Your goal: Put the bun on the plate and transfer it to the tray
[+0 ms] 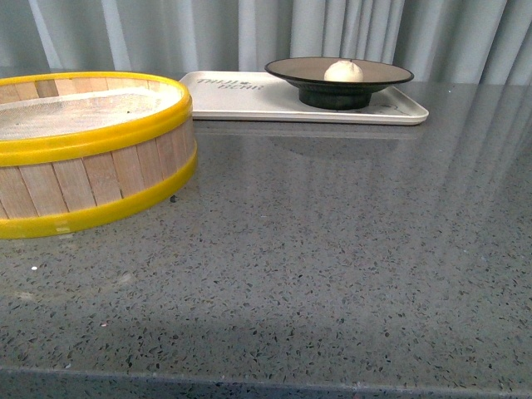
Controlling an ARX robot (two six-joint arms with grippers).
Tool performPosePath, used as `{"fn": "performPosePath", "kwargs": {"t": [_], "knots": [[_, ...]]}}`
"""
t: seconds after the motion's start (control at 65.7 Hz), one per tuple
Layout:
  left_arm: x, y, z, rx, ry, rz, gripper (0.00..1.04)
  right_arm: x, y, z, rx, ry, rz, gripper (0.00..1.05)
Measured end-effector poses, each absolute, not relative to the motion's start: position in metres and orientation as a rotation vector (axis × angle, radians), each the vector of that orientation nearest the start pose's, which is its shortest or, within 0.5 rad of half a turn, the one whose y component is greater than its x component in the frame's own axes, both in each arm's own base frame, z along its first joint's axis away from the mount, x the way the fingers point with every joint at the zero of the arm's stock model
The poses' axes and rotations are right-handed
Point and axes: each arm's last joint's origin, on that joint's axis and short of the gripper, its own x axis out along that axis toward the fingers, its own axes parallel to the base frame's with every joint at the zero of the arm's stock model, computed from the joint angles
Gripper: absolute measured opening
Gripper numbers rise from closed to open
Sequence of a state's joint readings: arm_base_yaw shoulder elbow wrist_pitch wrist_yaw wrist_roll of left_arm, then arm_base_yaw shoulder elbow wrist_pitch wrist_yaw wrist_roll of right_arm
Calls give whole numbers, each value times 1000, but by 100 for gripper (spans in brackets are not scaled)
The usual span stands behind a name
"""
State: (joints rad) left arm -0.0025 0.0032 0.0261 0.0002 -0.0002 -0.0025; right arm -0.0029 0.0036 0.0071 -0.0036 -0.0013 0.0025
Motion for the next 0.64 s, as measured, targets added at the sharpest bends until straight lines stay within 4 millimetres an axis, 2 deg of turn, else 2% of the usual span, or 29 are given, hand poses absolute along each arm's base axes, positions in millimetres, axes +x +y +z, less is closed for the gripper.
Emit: {"fn": "performPosePath", "kwargs": {"t": [0.259, 0.335, 0.396, 0.64], "knots": [[96, 0, 172, -3, -23, -2, 98, 97, 0, 165, 2, 0, -2, 64], [96, 0, 172, -3, -23, -2, 98, 97, 0, 165, 2, 0, -2, 84], [96, 0, 172, -3, -23, -2, 98, 97, 0, 165, 2, 0, -2, 96], [96, 0, 172, -3, -23, -2, 98, 97, 0, 165, 2, 0, -2, 96]]}}
